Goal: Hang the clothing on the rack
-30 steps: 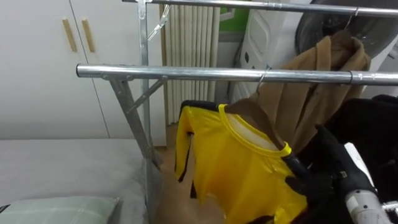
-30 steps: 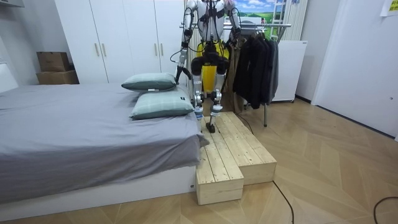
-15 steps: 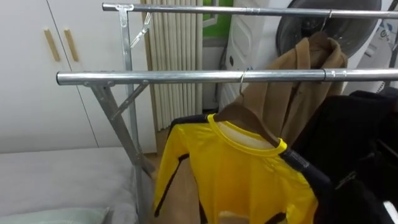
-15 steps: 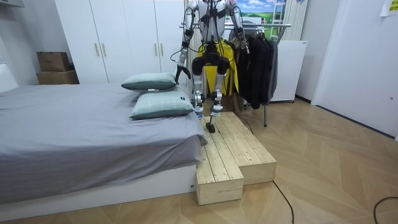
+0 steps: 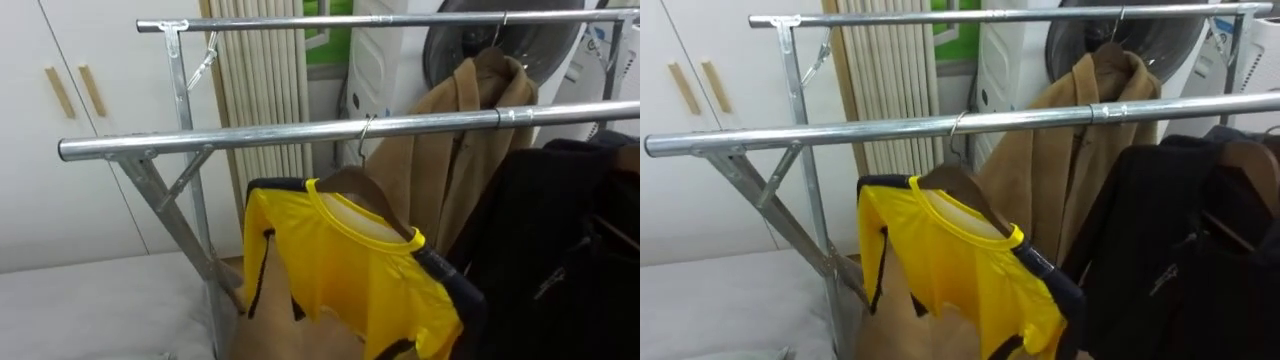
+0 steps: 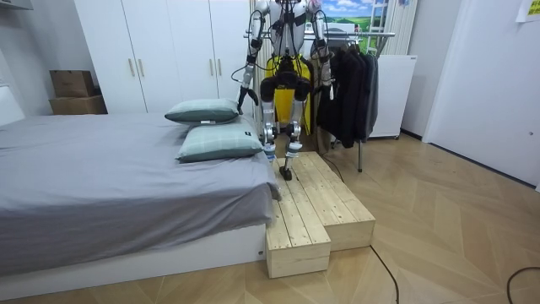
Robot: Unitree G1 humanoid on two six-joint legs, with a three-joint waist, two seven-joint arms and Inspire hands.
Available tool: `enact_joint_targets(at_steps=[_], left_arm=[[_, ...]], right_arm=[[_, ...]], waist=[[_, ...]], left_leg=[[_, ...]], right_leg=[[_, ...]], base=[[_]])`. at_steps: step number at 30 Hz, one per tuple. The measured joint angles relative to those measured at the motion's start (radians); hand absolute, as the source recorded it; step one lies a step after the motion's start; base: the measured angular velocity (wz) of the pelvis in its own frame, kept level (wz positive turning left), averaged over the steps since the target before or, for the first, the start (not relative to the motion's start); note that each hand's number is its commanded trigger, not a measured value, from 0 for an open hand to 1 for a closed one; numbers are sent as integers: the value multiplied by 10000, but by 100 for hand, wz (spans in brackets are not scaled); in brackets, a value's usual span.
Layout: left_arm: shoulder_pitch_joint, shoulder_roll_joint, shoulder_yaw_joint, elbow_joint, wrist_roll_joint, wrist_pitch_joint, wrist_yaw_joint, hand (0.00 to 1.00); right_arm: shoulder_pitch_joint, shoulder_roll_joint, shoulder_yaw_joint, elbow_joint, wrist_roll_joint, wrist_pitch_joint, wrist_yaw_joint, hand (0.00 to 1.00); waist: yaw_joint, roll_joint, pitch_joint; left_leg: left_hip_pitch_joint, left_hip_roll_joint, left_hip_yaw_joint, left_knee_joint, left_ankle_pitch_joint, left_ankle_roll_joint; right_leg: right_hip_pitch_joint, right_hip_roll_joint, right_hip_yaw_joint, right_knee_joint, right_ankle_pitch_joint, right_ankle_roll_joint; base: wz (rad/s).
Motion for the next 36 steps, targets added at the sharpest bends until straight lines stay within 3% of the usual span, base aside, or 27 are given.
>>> enact_joint_targets(at_steps=[5, 13, 19, 28, 36], left_arm=[[-16, -58, -113, 1, -38, -48, 46, 0], [-94, -338, -99, 244, -329, -44, -80, 0], [-102, -338, -71, 285, -341, 173, -476, 0], [-172, -324, -118, 275, -420, 455, -949, 0], [-96, -251, -125, 279, -436, 711, -1107, 0]], right_arm=[[120, 282, 21, 785, 102, -124, 599, 0], [33, 353, -3, 1314, 434, -118, 831, 0], [-105, 307, -37, 1506, 439, 150, 827, 0], [-151, 306, -80, 1592, 476, 291, 683, 0], [-186, 247, 215, 1698, 703, 591, 608, 0]], waist=[[-48, 31, 6], [-22, 133, 18], [-10, 194, -14], [-18, 289, 10], [20, 317, 19]], left_leg=[[-57, -20, -106, 3, 0, 0], [-167, -34, -230, 25, -2, 3], [-152, -25, -275, 25, -2, 3], [-37, -14, -655, 18, -3, 1], [-119, 0, -865, 83, -29, -43]], right_leg=[[-45, 1, -13, 2, -19, -20], [-129, -9, -44, -1, -98, 55], [-92, -10, -62, -34, -51, -27], [83, -77, -347, -154, -151, 1], [92, -101, -690, -137, -274, -91]], base=[[3], [2], [0], [10], [12]])
